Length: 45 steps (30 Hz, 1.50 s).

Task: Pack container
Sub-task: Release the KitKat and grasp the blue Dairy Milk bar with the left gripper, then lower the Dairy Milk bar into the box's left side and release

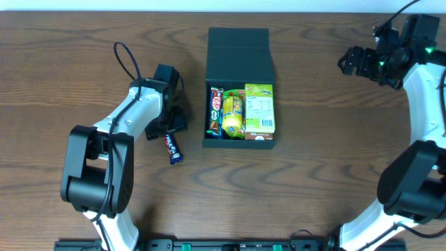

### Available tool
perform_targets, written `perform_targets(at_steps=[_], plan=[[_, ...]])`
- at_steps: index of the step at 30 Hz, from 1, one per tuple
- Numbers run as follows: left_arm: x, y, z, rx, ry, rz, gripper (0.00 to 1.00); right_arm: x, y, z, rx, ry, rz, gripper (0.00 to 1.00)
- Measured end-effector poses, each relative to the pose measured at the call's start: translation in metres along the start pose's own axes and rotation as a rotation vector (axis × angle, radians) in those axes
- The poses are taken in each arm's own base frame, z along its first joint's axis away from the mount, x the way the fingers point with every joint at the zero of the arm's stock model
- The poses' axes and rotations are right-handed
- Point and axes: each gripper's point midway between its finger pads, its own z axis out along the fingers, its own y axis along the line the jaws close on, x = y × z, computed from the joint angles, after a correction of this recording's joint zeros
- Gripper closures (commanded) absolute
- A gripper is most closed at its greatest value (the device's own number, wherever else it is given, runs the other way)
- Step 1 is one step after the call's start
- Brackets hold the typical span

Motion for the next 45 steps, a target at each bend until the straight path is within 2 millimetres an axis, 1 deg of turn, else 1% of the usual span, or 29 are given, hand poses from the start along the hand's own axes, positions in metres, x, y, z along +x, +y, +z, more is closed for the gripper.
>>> perform_targets(at_steps=[4,8,11,13,15,17,19,20,24,28,29,32,35,37,38,40,41,43,45], plan=[[0.003,0.002,0.004,-0.003,0.004,-0.006,0.33,0.000,0.000,0.000,0.000,0.000,0.000,0.01],[0.002,0.001,0.008,0.004,-0.007,-0.006,0.33,0.000,0.000,0.000,0.000,0.000,0.000,0.01],[0.005,0.003,0.012,0.002,-0.002,-0.007,0.37,0.000,0.000,0.000,0.000,0.000,0.000,0.01],[0.006,0.003,0.013,0.003,0.000,-0.011,0.43,0.000,0.000,0.000,0.000,0.000,0.001,0.01],[0.005,0.003,0.013,0.005,-0.003,-0.015,0.54,0.000,0.000,0.000,0.000,0.001,0.001,0.01],[0.005,0.003,0.013,0.005,-0.004,-0.014,0.62,0.000,0.000,0.000,0.000,0.000,0.000,0.01],[0.005,0.003,0.013,0.006,-0.004,-0.011,0.66,0.000,0.000,0.000,0.000,0.000,0.001,0.01],[0.005,0.003,0.013,0.005,-0.004,-0.012,0.71,0.000,0.000,0.000,0.000,0.001,0.001,0.01],[0.005,0.002,0.012,0.006,-0.004,-0.013,0.78,0.001,0.000,0.000,0.000,0.003,0.001,0.01],[0.002,0.001,0.007,0.007,-0.006,-0.012,0.79,0.001,0.000,0.000,0.000,0.003,0.001,0.01],[-0.002,-0.001,0.003,0.010,-0.012,-0.010,0.80,0.001,0.000,0.000,0.000,0.003,0.001,0.01],[-0.022,-0.014,-0.018,0.039,-0.065,0.011,0.81,0.001,0.000,0.000,0.000,0.003,0.001,0.01],[-0.053,-0.032,-0.052,0.072,-0.169,0.056,0.81,0.001,0.000,0.000,0.000,0.003,0.001,0.01],[-0.071,-0.049,-0.077,0.103,-0.244,0.101,0.80,0.001,0.000,0.000,0.001,0.003,0.001,0.01],[-0.076,-0.058,-0.087,0.118,-0.273,0.128,0.80,0.001,0.000,0.000,0.001,0.003,0.001,0.01],[-0.081,-0.076,-0.105,0.147,-0.321,0.183,0.80,0.001,0.000,0.000,0.001,0.003,0.001,0.01],[-0.081,-0.088,-0.112,0.166,-0.339,0.214,0.79,0.001,0.000,0.000,0.001,0.004,0.002,0.01],[-0.074,-0.107,-0.118,0.198,-0.345,0.271,0.79,0.001,0.000,0.000,0.001,0.005,0.002,0.01],[-0.059,-0.125,-0.118,0.226,-0.330,0.329,0.78,0.002,0.000,0.000,0.001,0.007,0.003,0.01]])
